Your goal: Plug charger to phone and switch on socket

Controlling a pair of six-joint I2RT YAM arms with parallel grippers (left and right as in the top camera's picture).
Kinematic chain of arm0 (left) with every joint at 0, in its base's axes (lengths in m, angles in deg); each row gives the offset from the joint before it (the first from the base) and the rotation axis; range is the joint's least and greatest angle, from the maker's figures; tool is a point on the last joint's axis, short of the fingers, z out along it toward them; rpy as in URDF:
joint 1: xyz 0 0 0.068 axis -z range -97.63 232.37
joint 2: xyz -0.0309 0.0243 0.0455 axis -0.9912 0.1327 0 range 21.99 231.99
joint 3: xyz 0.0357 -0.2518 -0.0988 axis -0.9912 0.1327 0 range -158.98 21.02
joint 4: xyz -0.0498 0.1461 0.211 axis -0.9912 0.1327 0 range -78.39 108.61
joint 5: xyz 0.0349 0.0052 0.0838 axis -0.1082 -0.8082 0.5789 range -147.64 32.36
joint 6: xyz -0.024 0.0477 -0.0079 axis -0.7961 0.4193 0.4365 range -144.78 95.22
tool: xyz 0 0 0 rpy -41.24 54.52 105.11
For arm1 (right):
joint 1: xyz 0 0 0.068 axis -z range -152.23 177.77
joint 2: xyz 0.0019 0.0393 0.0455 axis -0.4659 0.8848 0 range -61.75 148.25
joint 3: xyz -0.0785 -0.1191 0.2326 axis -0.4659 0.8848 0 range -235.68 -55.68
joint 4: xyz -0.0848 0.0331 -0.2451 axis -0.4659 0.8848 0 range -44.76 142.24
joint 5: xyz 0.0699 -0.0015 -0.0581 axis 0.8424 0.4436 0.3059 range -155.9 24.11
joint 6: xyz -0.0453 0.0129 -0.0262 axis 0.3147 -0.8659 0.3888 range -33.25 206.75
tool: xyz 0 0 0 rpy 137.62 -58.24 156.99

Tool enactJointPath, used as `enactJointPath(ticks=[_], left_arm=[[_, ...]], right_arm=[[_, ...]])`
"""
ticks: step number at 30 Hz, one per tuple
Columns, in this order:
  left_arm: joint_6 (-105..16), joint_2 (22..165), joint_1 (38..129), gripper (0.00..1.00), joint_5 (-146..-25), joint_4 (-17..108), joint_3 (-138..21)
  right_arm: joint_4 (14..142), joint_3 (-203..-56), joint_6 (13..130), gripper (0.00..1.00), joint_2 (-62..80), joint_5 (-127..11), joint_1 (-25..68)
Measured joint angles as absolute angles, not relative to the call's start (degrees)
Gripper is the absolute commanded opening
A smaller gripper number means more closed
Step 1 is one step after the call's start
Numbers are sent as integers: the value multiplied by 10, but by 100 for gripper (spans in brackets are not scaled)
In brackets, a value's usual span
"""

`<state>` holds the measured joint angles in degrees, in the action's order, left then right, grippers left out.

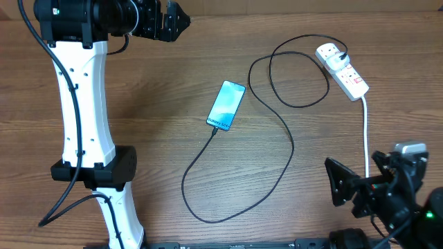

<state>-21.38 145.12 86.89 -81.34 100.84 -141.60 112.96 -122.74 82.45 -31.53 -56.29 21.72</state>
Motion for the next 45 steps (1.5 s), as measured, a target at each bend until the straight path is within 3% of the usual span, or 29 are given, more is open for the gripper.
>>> enactJointPath(ticks=[16,45], left_arm=[[-214,1451,869,100,-813,1009,-1416],[-214,1451,869,100,-813,1008,-1416]], right_arm=[[873,-905,835,100,-462,-556,217],[574,-659,837,100,-608,-512,217]])
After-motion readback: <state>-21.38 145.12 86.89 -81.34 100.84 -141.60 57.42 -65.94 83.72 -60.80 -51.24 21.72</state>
